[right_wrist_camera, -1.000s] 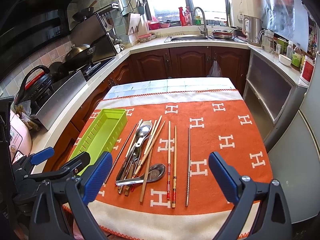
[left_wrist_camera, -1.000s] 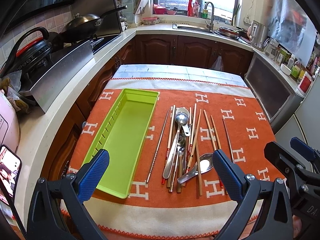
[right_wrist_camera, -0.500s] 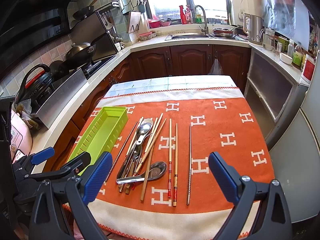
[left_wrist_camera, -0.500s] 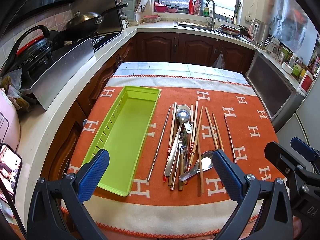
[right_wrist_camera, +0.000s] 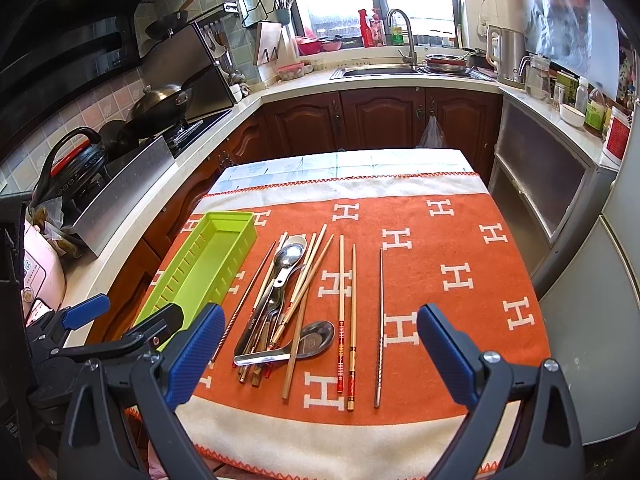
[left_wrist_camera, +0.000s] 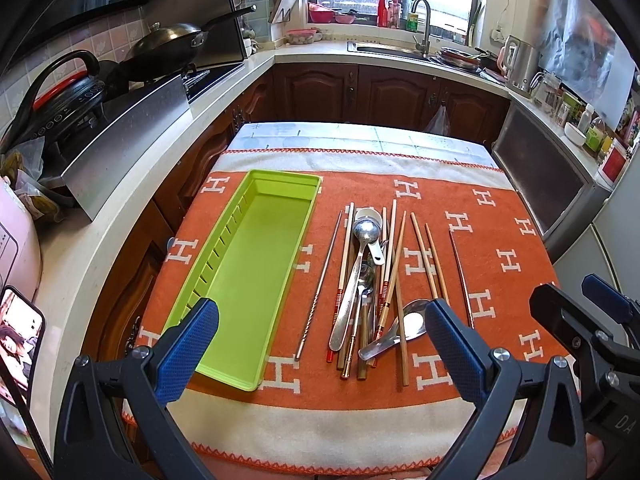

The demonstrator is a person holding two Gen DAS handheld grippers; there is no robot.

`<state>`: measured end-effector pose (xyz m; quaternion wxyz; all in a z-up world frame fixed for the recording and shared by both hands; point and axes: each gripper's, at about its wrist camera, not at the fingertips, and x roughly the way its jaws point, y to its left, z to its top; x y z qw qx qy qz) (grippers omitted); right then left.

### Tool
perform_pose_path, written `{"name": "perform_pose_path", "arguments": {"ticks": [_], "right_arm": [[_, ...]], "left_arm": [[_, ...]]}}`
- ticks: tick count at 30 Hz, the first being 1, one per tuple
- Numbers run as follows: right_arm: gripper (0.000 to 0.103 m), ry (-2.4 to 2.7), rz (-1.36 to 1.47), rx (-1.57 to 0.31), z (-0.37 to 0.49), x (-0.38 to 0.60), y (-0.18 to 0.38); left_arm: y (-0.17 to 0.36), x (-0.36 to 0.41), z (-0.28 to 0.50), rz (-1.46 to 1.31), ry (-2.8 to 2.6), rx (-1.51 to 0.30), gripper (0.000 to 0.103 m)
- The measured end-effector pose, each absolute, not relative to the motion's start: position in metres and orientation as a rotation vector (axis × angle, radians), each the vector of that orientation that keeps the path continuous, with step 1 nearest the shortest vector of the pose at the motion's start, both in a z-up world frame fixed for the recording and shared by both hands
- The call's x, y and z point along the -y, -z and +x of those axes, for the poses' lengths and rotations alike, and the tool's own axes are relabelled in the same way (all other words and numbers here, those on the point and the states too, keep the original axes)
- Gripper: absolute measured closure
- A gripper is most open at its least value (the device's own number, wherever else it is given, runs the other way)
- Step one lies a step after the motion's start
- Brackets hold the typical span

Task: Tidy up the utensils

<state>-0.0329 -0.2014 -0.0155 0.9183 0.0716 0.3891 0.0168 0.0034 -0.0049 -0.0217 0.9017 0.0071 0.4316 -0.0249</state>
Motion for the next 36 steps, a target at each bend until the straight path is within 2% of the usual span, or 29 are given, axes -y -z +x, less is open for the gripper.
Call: {"name": "perform_pose_path", "arguments": {"ticks": [24, 36], "right_arm": [[0.006, -0.03, 0.139, -0.781, -0.049, 0.185, 0.012], [0.006, -0.002, 0.139, -0.778, -0.059, 0.195, -0.009]], "left_arm": [[0.006, 0.001, -0.013, 0.014, 0.053, -0.858, 0.001], [0.01, 0.004, -0.009, -0.035, 0.175, -0.932, 0.001]]}}
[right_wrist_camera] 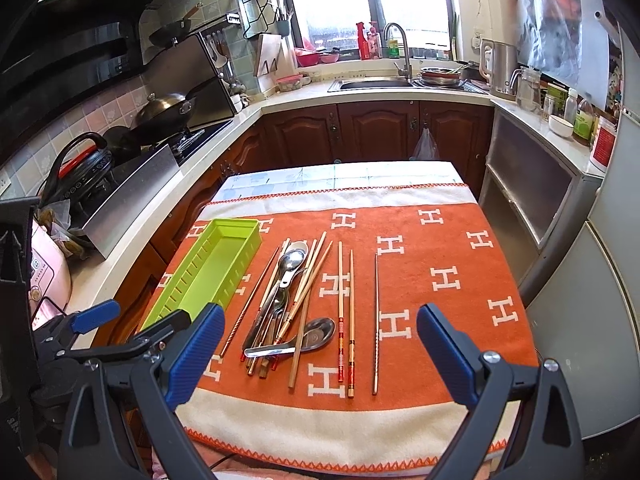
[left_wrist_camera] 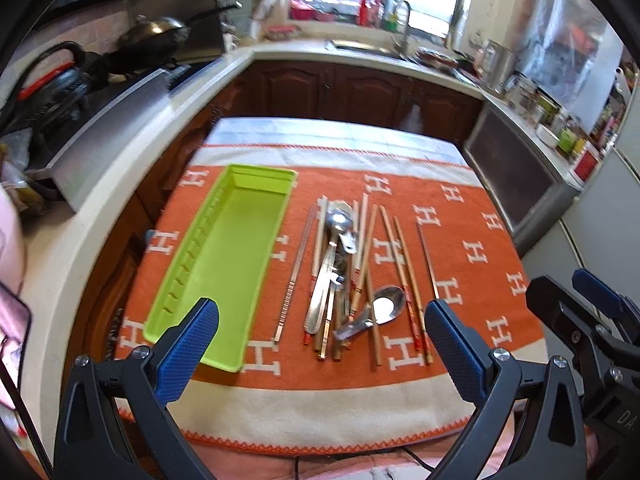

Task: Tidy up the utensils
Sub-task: 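Lower the right tool to a steel chopstick while the left tool approaches a wooden chopstick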

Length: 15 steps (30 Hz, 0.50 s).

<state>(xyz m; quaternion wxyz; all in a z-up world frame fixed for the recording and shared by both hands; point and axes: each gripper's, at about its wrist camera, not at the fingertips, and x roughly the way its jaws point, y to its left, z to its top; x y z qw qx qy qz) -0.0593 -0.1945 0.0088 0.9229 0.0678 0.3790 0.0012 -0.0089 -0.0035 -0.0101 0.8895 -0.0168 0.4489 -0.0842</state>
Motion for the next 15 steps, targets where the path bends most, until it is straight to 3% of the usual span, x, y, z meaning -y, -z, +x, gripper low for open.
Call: {"name": "perform_pose_path", "arguments": {"ticks": [13, 15], "right_arm": [[0.031, 0.074, 0.27, -0.891, -0.012, 0.259, 0.03], [0.037, 0.078, 0.29, -0.929, -0.002, 0.268, 0.045]], "left_arm": [[0.07, 0.04, 0.075, -0.057, 0.335, -1.176, 0.002], [0.083, 0.049, 0.087, -0.043, 0.339, -1.202, 0.009]]}}
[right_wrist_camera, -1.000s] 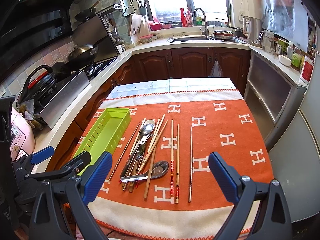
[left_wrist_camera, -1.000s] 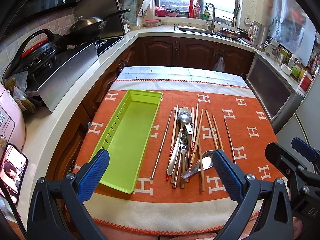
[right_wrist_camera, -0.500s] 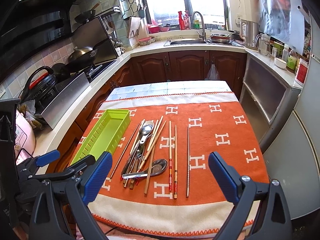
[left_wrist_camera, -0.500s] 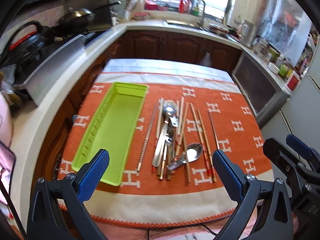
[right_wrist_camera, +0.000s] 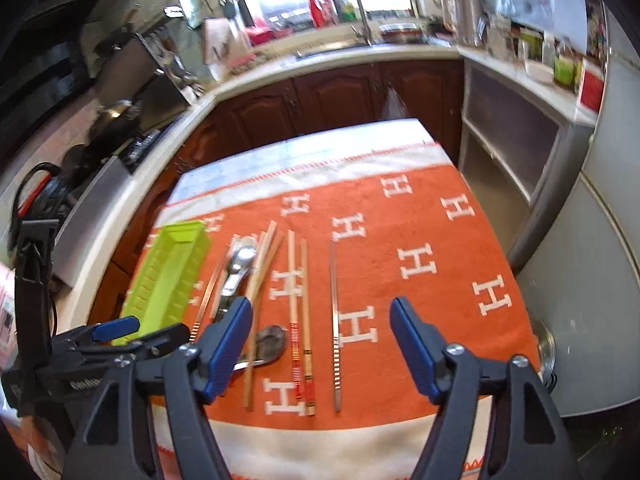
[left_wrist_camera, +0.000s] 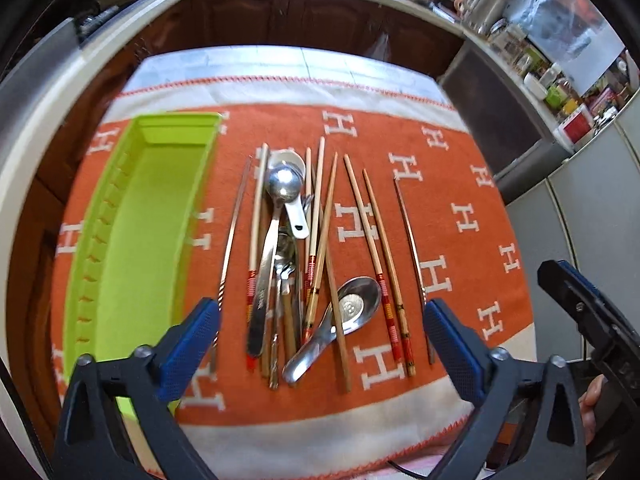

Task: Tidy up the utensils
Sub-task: 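Lower the right tool to a steel chopstick while the left tool approaches a wooden chopstick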

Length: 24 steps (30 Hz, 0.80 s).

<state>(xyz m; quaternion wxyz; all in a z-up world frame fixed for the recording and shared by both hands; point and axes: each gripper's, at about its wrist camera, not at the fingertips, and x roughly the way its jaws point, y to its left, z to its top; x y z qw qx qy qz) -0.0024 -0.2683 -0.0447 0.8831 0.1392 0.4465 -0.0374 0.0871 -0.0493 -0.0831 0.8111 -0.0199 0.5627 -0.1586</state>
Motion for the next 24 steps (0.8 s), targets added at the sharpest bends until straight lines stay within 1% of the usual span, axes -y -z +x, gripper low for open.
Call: {"name": "perform_pose_path", "arguments": {"ticks": [2, 3, 5, 7, 9, 10, 11, 13, 16, 19, 20, 21, 22, 23, 24], "right_arm": [[0.045, 0.074, 0.306, -0.98, 0.008, 0.275, 0.064], [0.047, 0.073, 0.307, -1.003, 0.013, 0.277, 0.073], [0.053, 0.06, 0.304, -1.061, 0.022, 0.279, 0.096], [0.057, 0.038, 0.313, -1.113, 0.029, 0.279, 0.115], [0.059, 0.019, 0.324, -1.149, 0.035, 0.278, 0.131], [0.059, 0.012, 0.324, -1.162, 0.037, 0.277, 0.137], [0.059, 0.001, 0.319, -1.174, 0.041, 0.276, 0.145], [0.059, -0.019, 0.31, -1.19, 0.047, 0.273, 0.154], [0.065, -0.038, 0.259, -1.205, 0.055, 0.266, 0.165], [0.07, -0.033, 0.165, -1.181, 0.059, 0.258, 0.167], [0.075, -0.025, 0.115, -1.164, 0.058, 0.254, 0.167], [0.076, -0.024, 0.084, -1.154, 0.058, 0.253, 0.168], [0.081, -0.019, 0.044, -1.14, 0.056, 0.251, 0.168], [0.092, 0.0, 0.008, -1.125, 0.054, 0.251, 0.168], [0.097, 0.014, 0.0, -1.116, 0.053, 0.255, 0.168]], "left_arm": [[0.095, 0.058, 0.096, -0.034, 0.347, -1.22, 0.014], [0.1, 0.063, 0.099, -0.031, 0.354, -1.221, 0.016], [0.111, 0.073, 0.106, -0.007, 0.354, -1.237, 0.028], [0.123, 0.082, 0.111, 0.0, 0.368, -1.258, 0.034], [0.133, 0.086, 0.115, -0.005, 0.374, -1.282, 0.042], [0.138, 0.087, 0.117, -0.02, 0.38, -1.297, 0.05], [0.143, 0.088, 0.119, -0.038, 0.388, -1.313, 0.054], [0.151, 0.091, 0.122, -0.043, 0.386, -1.331, 0.057], [0.155, 0.093, 0.124, -0.034, 0.381, -1.32, 0.057], [0.154, 0.099, 0.126, -0.022, 0.384, -1.293, 0.057], [0.152, 0.101, 0.126, -0.016, 0.385, -1.286, 0.057], [0.152, 0.104, 0.127, -0.011, 0.388, -1.28, 0.057], [0.153, 0.109, 0.129, -0.005, 0.393, -1.278, 0.057], [0.154, 0.114, 0.13, 0.002, 0.399, -1.278, 0.057], [0.154, 0.118, 0.129, 0.005, 0.406, -1.279, 0.057]]}}
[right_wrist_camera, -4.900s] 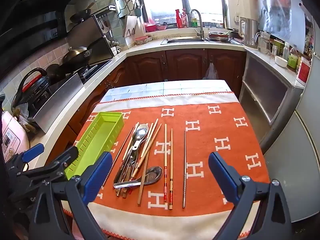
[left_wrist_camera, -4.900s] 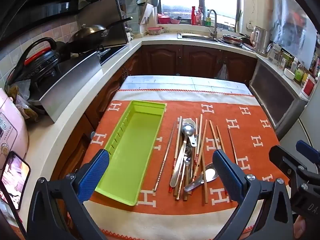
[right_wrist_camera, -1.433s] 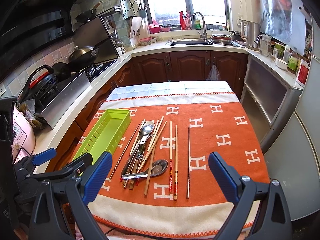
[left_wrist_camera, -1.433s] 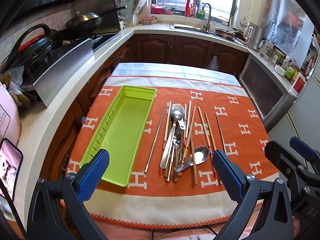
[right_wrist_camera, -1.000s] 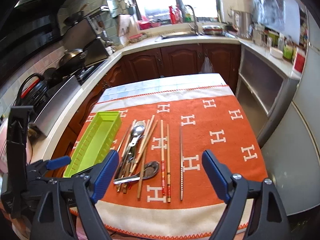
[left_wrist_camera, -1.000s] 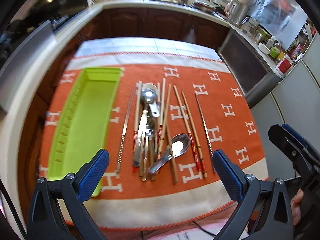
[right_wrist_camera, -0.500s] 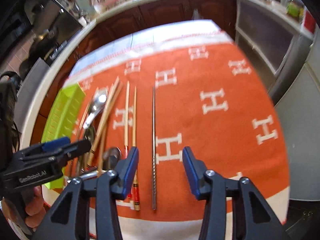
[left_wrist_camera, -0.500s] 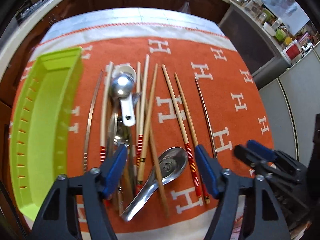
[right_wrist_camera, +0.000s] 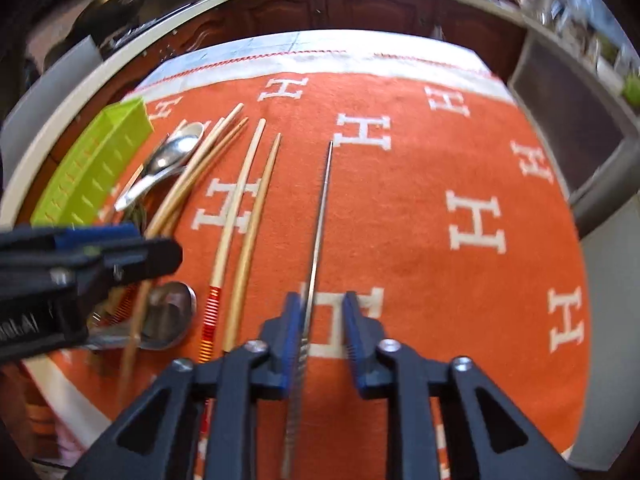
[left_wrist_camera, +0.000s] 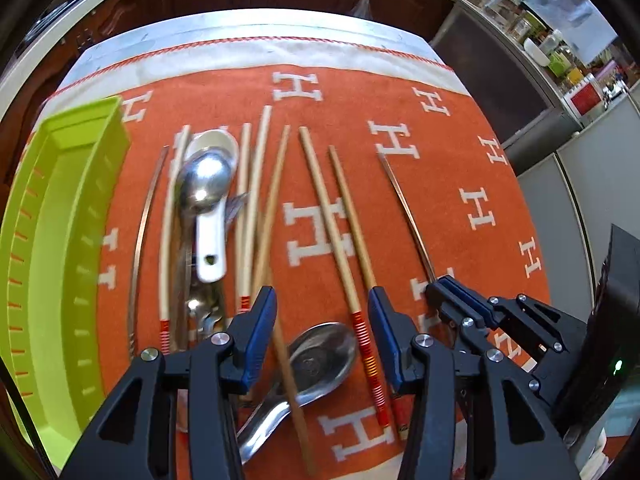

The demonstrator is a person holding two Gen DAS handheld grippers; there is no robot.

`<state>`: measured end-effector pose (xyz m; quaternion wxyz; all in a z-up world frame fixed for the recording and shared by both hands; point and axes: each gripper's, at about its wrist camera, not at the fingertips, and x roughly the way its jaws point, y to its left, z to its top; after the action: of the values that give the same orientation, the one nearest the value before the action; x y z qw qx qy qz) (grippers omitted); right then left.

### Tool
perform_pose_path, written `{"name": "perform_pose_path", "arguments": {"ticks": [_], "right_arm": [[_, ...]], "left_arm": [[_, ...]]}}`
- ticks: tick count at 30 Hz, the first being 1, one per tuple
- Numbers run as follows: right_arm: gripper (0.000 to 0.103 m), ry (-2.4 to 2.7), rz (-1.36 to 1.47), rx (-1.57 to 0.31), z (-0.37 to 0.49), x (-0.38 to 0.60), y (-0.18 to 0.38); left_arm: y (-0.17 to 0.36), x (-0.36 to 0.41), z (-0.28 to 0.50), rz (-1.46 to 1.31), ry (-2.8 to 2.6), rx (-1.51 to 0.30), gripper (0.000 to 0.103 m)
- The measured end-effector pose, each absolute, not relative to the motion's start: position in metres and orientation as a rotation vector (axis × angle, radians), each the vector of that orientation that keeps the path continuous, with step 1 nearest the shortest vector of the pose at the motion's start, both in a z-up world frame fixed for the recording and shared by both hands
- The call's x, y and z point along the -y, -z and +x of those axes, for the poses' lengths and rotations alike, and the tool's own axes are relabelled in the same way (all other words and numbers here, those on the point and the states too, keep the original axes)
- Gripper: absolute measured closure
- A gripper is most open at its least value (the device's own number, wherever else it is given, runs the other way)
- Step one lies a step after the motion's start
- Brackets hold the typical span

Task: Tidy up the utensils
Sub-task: 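Lower the right tool to a steel chopstick while the left tool approaches a wooden chopstick, then close the right tool on the steel chopstick while the left tool grasps the wooden chopstick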

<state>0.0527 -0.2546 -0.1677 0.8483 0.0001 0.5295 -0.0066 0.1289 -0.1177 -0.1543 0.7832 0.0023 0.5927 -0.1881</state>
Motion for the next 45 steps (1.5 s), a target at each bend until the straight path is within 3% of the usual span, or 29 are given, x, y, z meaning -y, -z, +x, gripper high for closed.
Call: {"name": "perform_pose_path", "arguments": {"ticks": [3, 8, 14, 22, 45], "right_arm": [[0.097, 0.002, 0.154, -1.108, 0.049, 0.278, 0.166], [0.097, 0.001, 0.296, -1.09, 0.04, 0.309, 0.167], [0.097, -0.02, 0.306, -1.074, 0.037, 0.307, 0.168], [0.097, -0.041, 0.329, -1.056, 0.034, 0.307, 0.171], [0.096, -0.075, 0.387, -1.042, 0.031, 0.315, 0.174]], "left_arm": [[0.16, 0.134, 0.127, 0.022, 0.429, -1.281, 0.058], [0.172, 0.154, 0.121, 0.065, 0.42, -1.26, 0.076], [0.176, 0.161, 0.118, 0.056, 0.376, -1.226, 0.085], [0.159, 0.158, 0.112, 0.042, 0.343, -1.148, 0.085], [0.183, 0.183, 0.113, 0.115, 0.318, -1.209, 0.085]]}}
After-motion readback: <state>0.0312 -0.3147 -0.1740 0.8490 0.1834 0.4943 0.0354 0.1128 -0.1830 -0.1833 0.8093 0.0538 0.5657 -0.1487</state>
